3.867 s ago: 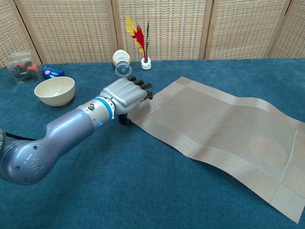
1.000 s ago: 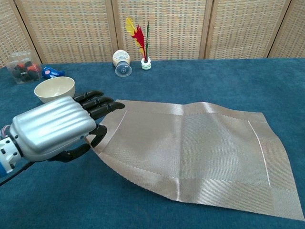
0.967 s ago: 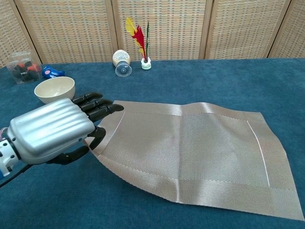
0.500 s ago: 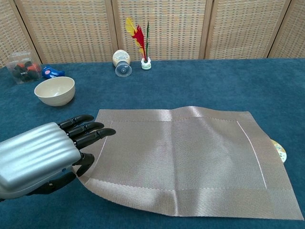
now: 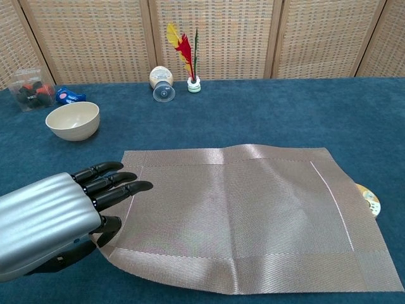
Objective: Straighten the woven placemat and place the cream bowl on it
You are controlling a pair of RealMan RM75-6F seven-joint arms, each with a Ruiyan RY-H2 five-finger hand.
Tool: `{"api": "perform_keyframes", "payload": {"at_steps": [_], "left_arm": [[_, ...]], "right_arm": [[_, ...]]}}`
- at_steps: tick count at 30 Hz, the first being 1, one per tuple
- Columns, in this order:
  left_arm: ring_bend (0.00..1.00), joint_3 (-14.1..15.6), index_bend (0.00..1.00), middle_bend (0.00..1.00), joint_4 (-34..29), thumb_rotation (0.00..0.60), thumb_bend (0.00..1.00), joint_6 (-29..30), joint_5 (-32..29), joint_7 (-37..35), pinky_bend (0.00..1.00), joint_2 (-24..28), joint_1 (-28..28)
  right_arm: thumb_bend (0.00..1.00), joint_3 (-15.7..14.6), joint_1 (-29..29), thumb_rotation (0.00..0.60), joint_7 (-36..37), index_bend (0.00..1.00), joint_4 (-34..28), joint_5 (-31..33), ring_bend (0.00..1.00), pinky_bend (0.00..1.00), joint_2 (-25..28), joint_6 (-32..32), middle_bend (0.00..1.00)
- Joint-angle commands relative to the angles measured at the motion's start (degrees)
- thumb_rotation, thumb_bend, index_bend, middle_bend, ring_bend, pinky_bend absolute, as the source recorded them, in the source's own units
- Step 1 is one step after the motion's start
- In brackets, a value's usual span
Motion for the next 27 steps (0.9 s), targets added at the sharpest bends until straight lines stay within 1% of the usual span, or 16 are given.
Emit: {"api": "perform_keyframes", "payload": {"at_steps": [1, 3, 5, 9, 11, 16, 20, 22, 25, 27], "left_arm": [[0.0, 0.12, 0.54, 0.0, -0.28, 0.6, 0.47, -0.27, 0.57, -0.06, 0.0, 0.55, 0.41], [0.0, 0.23, 0.42, 0.0, -0.75, 0.6, 0.37, -0.43, 0.92, -0.33, 0.0, 1.21, 0.64], [0.0, 0.32, 0.35, 0.0, -1.24, 0.6, 0.3, -0.31, 1.23, -0.48, 0.0, 2.01, 0.91], [0.0, 0.86, 0.21, 0.0, -1.79, 0.6, 0.28, -0.1, 2.35, -0.84, 0.0, 3.88, 1.32], [0.0, 1.18, 0.17, 0.0, -1.78, 0.6, 0.28, 0.5, 3.03, -0.98, 0.0, 4.82, 1.7], [0.0, 2.02, 0.14, 0.0, -1.58, 0.6, 0.28, 2.64, 4.46, -1.96, 0.0, 7.21, 3.33], [0.0, 1.88, 0.14, 0.0, -1.37, 0.6, 0.28, 5.93, 5.67, -4.39, 0.0, 9.24, 4.84], [0.0, 1.11, 0.14, 0.0, -1.03, 0.6, 0.28, 7.58, 5.79, -6.26, 0.0, 9.99, 5.25], [0.0, -1.56, 0.14, 0.0, 1.07, 0.6, 0.27, 10.53, 4.91, -11.15, 0.0, 11.38, 5.75], [0.0, -3.27, 0.14, 0.0, 2.25, 0.6, 0.22, 11.29, 3.49, -13.22, 0.0, 11.81, 5.91]], "right_arm": [[0.38, -0.04, -0.02, 0.6, 0.02, 0.21, -0.1, -0.14, 0.0, 0.0, 0.03, 0.12, 0.0], [0.38, -0.1, -0.05, 0.6, 0.01, 0.21, -0.19, -0.29, 0.0, 0.0, 0.07, 0.24, 0.0], [0.38, -0.18, -0.07, 0.6, -0.01, 0.21, -0.28, -0.46, 0.0, 0.0, 0.11, 0.31, 0.0], [0.38, -0.33, -0.16, 0.6, -0.51, 0.21, -0.43, -1.04, 0.0, 0.0, 0.14, 0.73, 0.0], [0.38, -0.43, -0.25, 0.6, -0.64, 0.21, -0.52, -1.29, 0.0, 0.0, 0.14, 0.98, 0.0], [0.38, -0.9, -0.37, 0.6, -1.44, 0.21, -0.76, -2.13, 0.0, 0.0, -0.02, 1.24, 0.0], [0.38, -1.39, -0.43, 0.6, -2.48, 0.21, -0.88, -2.96, 0.0, 0.0, -0.32, 1.3, 0.0], [0.38, -1.54, -0.43, 0.6, -2.77, 0.21, -0.93, -3.15, 0.0, 0.0, -0.43, 1.25, 0.0], [0.38, -1.67, -0.47, 0.6, -3.2, 0.21, -1.04, -3.44, 0.0, 0.0, -0.54, 1.37, 0.0], [0.38, -1.77, -0.52, 0.6, -3.35, 0.21, -1.15, -3.69, 0.0, 0.0, -0.54, 1.5, 0.0]]}}
